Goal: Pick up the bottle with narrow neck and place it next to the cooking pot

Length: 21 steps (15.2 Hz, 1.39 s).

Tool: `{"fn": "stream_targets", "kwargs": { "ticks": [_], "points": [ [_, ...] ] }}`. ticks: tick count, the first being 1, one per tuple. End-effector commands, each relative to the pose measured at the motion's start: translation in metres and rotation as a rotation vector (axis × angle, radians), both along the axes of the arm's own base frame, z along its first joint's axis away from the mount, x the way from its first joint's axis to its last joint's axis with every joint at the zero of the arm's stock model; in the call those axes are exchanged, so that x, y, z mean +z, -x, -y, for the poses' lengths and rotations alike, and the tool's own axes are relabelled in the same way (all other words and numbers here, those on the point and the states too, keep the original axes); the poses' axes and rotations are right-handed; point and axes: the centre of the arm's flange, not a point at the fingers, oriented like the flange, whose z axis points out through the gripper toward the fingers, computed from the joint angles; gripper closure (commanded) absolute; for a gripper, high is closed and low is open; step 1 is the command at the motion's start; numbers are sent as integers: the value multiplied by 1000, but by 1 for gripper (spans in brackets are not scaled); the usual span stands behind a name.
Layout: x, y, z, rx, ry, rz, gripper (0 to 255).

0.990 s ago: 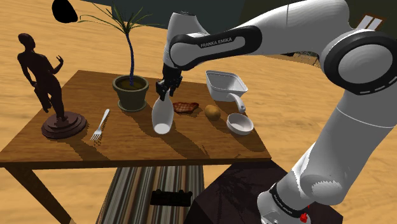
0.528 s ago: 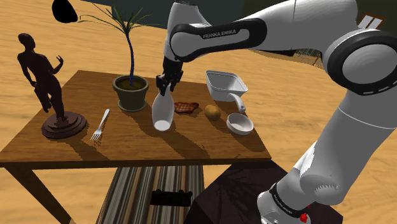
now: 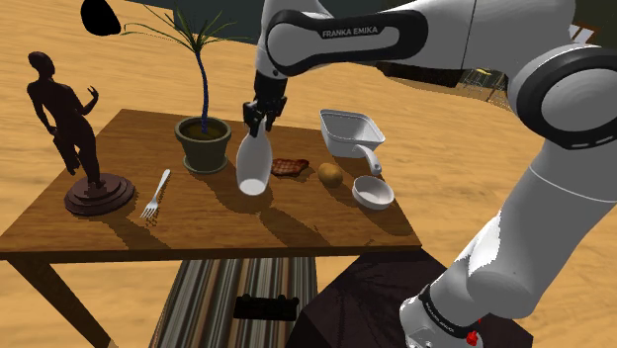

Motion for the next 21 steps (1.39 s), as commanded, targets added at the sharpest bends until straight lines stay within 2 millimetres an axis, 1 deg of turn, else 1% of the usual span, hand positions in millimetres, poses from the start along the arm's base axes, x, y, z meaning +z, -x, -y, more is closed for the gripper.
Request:
{"fn": "stream_targets", "kwargs": {
  "ticks": [1, 21],
  "points": [
    [13, -1, 1, 0, 0, 0, 255],
    [118, -1, 1, 0, 0, 0, 255]
  ]
}}
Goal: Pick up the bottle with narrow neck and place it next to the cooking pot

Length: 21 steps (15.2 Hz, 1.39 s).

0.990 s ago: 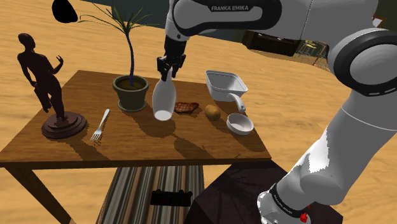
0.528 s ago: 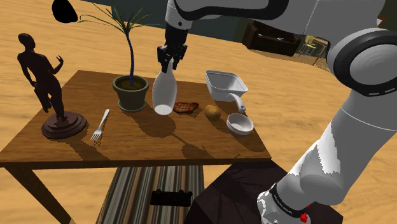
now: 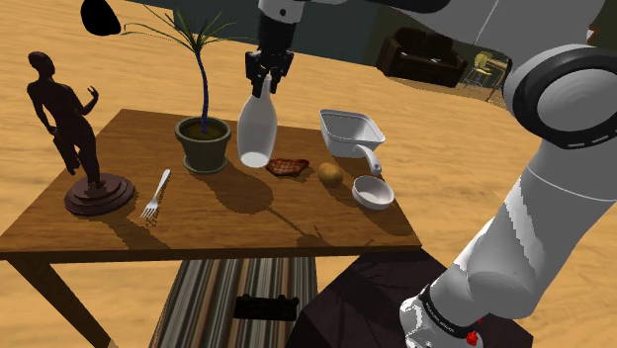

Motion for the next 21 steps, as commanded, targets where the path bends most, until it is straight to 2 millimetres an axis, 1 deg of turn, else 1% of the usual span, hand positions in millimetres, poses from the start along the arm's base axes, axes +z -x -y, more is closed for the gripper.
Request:
{"fn": "stream_targets", "kwargs": {
  "ticks": [1, 9, 21],
  "points": [
    [11, 0, 0, 0, 0, 0, 255],
    [53, 0, 0, 0, 0, 0, 255],
    [111, 97, 111, 0, 0, 0, 255]
  ]
}}
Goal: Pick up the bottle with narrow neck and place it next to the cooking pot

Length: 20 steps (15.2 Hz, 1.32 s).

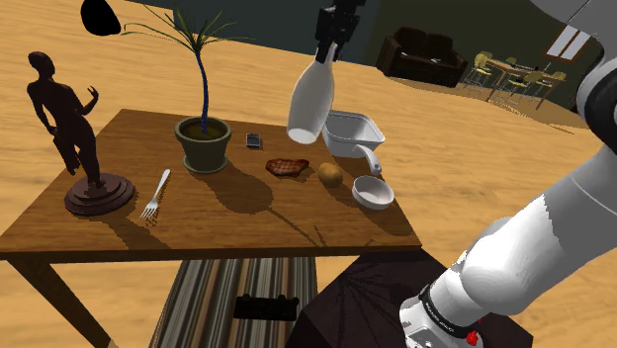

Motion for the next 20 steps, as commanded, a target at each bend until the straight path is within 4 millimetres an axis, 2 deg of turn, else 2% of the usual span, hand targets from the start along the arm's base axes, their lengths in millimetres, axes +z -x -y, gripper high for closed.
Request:
{"fn": "stream_targets", "kwargs": {
  "ticks": [1, 8, 20],
  "points": [
    [10, 17, 17, 1, 0, 0, 255],
    [41, 70, 77, 1, 0, 0, 255],
    [-22, 70, 77, 1, 0, 0, 255]
  ]
}}
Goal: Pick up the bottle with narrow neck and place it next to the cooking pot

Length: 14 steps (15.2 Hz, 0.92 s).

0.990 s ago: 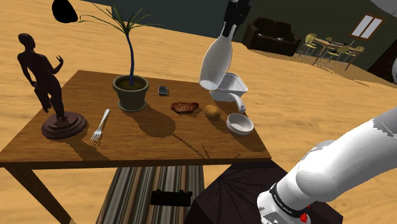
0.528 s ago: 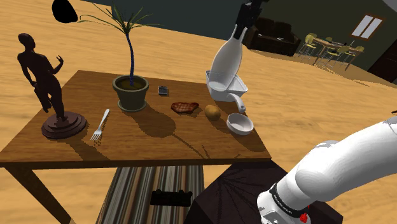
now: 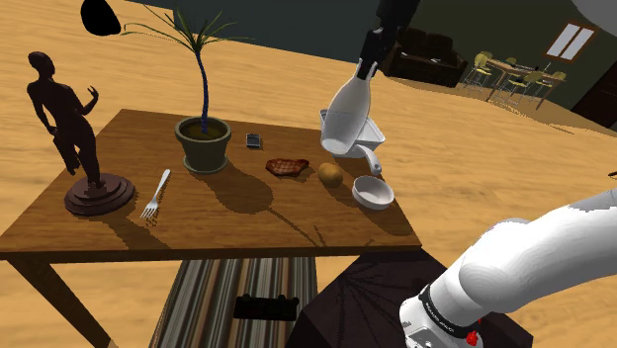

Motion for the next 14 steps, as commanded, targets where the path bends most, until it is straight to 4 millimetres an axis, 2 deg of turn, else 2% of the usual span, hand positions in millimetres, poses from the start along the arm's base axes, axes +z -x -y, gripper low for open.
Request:
{"fn": "stream_targets", "kwargs": {
  "ticks": [1, 14],
  "points": [
    [-11, 0, 0, 0, 0, 1, 255],
    [-79, 0, 0, 0, 0, 1, 255]
  ]
}}
